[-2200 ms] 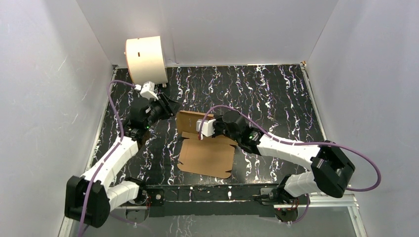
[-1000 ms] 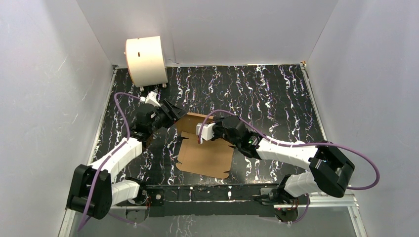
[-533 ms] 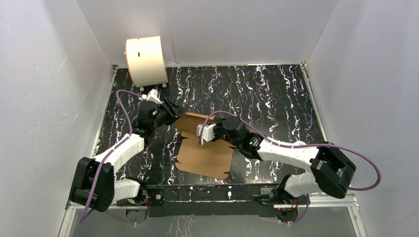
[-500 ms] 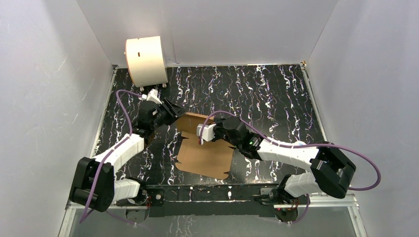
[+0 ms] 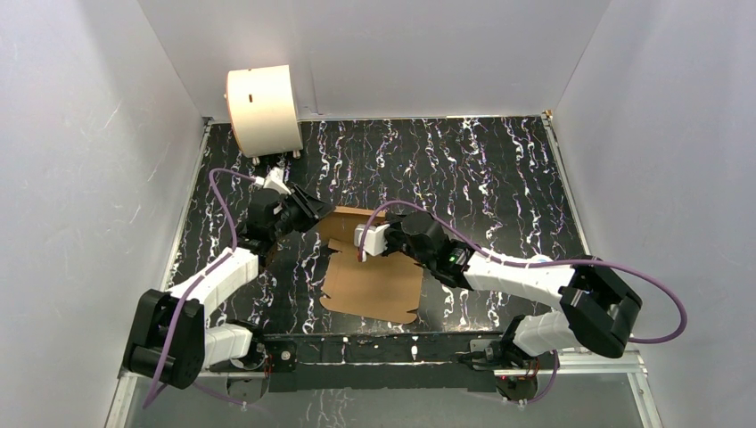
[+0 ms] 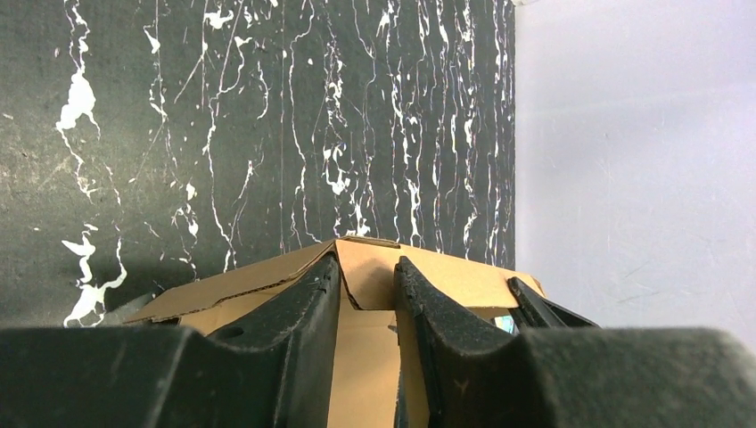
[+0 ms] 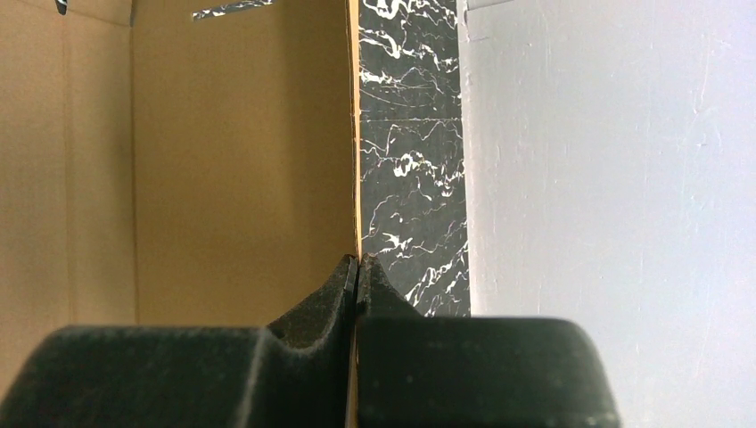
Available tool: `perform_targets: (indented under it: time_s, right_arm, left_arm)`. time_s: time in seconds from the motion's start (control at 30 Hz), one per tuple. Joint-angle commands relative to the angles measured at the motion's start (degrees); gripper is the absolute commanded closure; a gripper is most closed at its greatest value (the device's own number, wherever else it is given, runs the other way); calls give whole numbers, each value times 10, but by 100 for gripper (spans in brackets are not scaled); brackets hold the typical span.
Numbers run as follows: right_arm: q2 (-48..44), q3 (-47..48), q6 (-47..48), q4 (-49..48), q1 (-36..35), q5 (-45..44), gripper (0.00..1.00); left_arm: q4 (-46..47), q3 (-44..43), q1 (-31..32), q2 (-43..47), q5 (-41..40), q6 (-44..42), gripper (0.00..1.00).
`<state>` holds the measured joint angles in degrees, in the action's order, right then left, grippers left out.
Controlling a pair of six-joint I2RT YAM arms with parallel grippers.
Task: Fold the paper box
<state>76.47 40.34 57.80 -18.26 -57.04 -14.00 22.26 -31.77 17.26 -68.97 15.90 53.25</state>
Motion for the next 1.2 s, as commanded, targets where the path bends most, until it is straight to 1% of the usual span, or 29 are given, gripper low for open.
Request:
perform_targets:
  time_s: [0.0, 0.07, 0.17, 0.3, 0.47, 0.6, 0.7, 0.77, 0.83, 1.17]
  right_arm:
    - [4, 1, 13, -65, -3, -9, 99]
    - [7, 1, 22, -74, -3, -15, 99]
    - [9, 1, 30, -81, -3, -24, 99]
    - [5, -3, 34, -88, -3, -31, 100]
    - [-1, -8, 35, -89, -3, -28, 100]
    - [0, -6, 36, -89, -3, -23, 100]
    - [3, -5, 36, -89, -3, -22, 100]
    - [4, -5, 36, -89, -3, -18, 100]
    - [5, -6, 36, -89, -3, -16, 100]
    - [2, -14, 33, -80, -3, -9, 100]
  left_arm:
    - [1, 18, 5, 14, 38, 3, 71]
    - [7, 27, 7, 17, 39, 9, 67]
    - [4, 39, 7, 31, 31, 13, 58]
    - [-24, 41, 7, 61, 5, -1, 52]
    - [-95, 13, 8, 85, -36, -49, 49]
    - [-140, -23, 8, 96, -34, -94, 47]
    - [-168, -53, 8, 93, -17, -119, 46]
    - [-162, -60, 8, 90, -5, -115, 46]
    - [-133, -50, 8, 87, 5, -96, 45]
    - [-3, -30, 7, 40, -8, -16, 39]
